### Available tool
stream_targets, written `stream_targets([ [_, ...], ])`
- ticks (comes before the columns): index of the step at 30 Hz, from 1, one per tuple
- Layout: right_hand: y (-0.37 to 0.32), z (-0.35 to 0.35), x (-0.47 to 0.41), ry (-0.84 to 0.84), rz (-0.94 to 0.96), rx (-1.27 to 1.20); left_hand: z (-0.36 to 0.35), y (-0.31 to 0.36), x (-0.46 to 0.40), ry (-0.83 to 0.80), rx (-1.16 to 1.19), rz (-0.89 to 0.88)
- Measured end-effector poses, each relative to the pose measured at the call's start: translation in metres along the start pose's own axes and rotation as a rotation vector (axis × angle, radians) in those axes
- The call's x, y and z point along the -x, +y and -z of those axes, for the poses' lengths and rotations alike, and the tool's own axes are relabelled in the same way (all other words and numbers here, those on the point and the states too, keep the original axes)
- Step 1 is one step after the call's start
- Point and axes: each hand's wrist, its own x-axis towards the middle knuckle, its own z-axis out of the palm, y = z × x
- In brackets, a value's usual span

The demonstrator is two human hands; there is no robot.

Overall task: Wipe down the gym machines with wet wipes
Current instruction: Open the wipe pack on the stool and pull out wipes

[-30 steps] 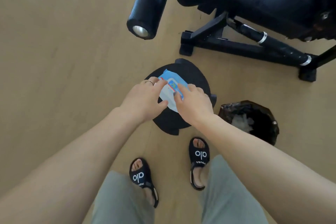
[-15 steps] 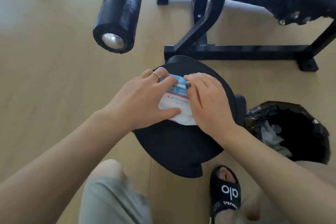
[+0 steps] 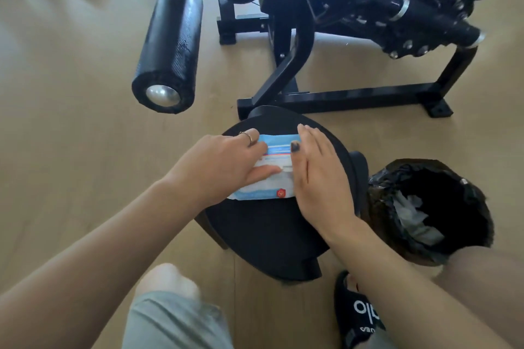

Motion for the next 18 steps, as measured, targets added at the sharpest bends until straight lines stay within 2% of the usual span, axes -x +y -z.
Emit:
stream_targets([
  [2, 0.0, 0.002, 0.001, -0.012, -0.038, -0.082, -0.001, -0.001, -0.002, 0.104, 0.039, 0.022],
  [3, -0.001, 0.004, 0.001, -0.018, -0.052, -0.112, -0.004, -0.003, -0.004, 0.148, 0.141, 0.066],
  [6, -0.001, 0.008, 0.001, -0.036, -0.073, -0.106, -0.001, -0.002, -0.013, 0.185, 0.476, 0.291],
  [11, -0.003, 0.012, 0.002, -0.02, -0.126, -0.243, 0.001, 0.0, -0.028, 0.337, 0.654, 0.647],
  [12, -0.003, 0.013, 0.002, 0.014, -0.124, -0.268, 0.002, 0.002, -0.029, 0.376, 0.653, 0.652],
  [14, -0.002, 0.015, 0.003, 0.114, -0.07, -0.244, 0.007, 0.009, -0.028, 0.433, 0.606, 0.457],
  [16, 0.001, 0.016, 0.006, 0.202, -0.022, -0.247, 0.006, 0.014, -0.026, 0.318, 0.573, 0.224],
  [18, 0.005, 0.017, 0.008, 0.229, -0.037, -0.306, 0.001, 0.013, -0.025, 0.158, 0.637, 0.147],
])
